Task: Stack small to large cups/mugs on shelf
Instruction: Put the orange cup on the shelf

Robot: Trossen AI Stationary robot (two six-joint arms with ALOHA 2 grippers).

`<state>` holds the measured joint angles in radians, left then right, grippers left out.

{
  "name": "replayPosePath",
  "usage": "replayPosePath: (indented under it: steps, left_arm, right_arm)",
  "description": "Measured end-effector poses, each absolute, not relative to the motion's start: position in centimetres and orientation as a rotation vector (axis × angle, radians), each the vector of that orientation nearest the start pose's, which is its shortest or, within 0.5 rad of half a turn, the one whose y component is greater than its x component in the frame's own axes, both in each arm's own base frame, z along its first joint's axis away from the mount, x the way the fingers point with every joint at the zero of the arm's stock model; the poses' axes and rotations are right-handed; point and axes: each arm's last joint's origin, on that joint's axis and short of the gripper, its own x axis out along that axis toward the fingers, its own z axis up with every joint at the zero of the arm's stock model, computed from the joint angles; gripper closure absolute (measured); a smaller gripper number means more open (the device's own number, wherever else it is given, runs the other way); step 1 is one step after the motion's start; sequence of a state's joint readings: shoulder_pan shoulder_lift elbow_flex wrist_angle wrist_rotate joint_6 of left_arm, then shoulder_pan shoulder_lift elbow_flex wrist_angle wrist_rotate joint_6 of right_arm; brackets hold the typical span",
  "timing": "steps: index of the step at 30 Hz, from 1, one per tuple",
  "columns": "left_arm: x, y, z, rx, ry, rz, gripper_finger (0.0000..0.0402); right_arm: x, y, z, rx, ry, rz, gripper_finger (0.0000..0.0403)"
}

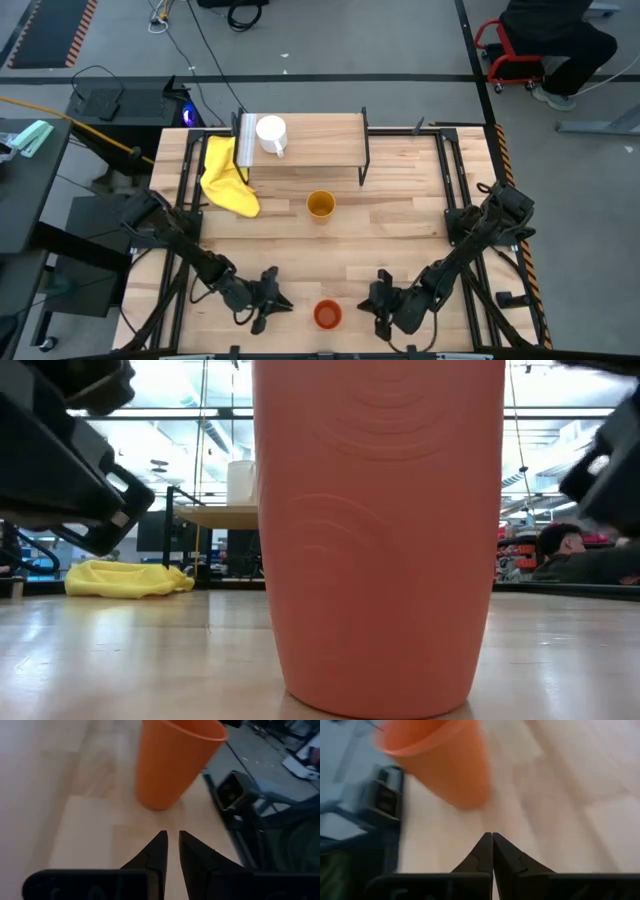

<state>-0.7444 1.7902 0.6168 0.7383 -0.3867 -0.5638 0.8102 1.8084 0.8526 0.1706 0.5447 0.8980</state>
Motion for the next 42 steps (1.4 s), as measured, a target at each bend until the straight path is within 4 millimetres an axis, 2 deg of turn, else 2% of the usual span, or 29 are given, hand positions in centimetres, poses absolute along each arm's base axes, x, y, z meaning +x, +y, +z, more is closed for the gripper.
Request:
replayPosePath:
  steps: [4,12,18,24,31,39,42]
  left_arm:
    - [24.3,-21.2,11.8,-0.327,0.468,-0.284,0.0353]
    - [26.0,-21.5,10.6,-0.276,0.465,-0.27,0.035]
    - [27.5,-21.4,10.6,-0.255,0.449,-0.307,0.0356]
    - [27.6,-22.0,10.7,-0.264,0.446,-0.367,0.0356]
    - [27.7,-22.2,11.2,-0.25,0.389,-0.392,0.036]
    - [28.0,-22.0,10.8,-0.254,0.382,-0.398,0.036]
    - [28.4,-21.7,10.4,-0.261,0.371,-0.387,0.0362]
  right_arm:
    - [24.2,24.1,12.6,0.336,0.641,-0.004,0.0396]
    - [25.7,24.9,9.5,0.291,0.612,0.067,0.04]
    - [26.5,25.4,10.0,0.266,0.559,0.13,0.04]
    - [27.1,26.1,10.8,0.238,0.536,0.175,0.0401]
    - [27.8,25.5,10.9,0.229,0.528,0.172,0.0401]
    - [28.7,25.3,8.8,0.237,0.521,0.186,0.0402]
    - [28.8,25.2,8.7,0.242,0.51,0.187,0.0402]
